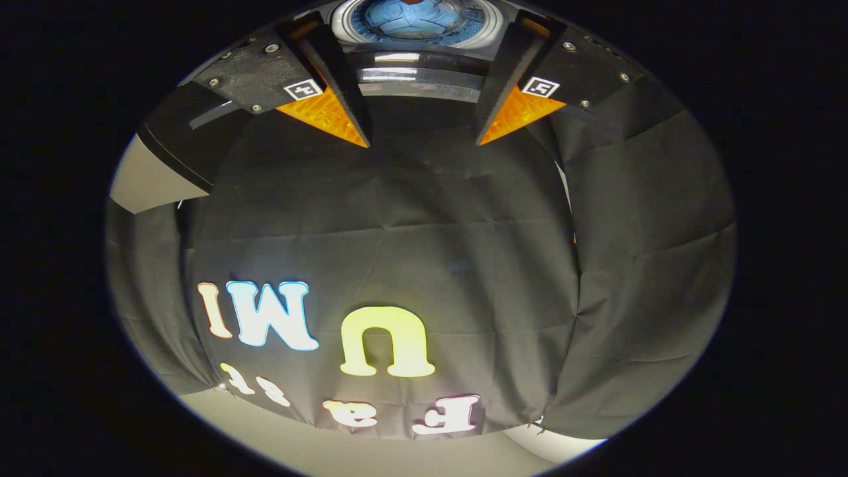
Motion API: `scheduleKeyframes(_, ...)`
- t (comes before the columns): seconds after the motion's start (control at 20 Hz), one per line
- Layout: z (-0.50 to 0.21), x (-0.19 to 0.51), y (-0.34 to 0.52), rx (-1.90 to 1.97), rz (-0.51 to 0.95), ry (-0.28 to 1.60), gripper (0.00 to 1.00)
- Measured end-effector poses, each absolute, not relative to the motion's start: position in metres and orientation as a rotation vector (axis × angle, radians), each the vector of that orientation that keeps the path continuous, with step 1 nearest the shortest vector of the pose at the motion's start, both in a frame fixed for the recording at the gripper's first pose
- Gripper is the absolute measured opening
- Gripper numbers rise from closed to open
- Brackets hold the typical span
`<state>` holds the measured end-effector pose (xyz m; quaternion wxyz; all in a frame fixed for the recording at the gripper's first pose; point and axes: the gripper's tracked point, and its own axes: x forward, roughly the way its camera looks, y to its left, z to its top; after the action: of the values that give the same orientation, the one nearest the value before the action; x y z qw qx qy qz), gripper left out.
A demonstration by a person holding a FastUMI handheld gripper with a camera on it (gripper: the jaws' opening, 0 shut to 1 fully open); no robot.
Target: Put the clothes into the washing machine and then close the washing machine lid.
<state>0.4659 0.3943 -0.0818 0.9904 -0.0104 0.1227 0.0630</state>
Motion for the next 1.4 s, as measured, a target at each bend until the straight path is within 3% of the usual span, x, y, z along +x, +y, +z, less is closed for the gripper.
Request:
scheduleKeyframes(0.6,-0.108,0.414,0.396,-0.009,0.170,0.244,0.93)
scheduleKeyframes(1.1,-0.176,0.385,0.374,-0.003,0.166,0.383,0.94)
scheduleKeyframes(1.4,-0.160,0.370,0.373,0.014,0.195,0.374,0.94)
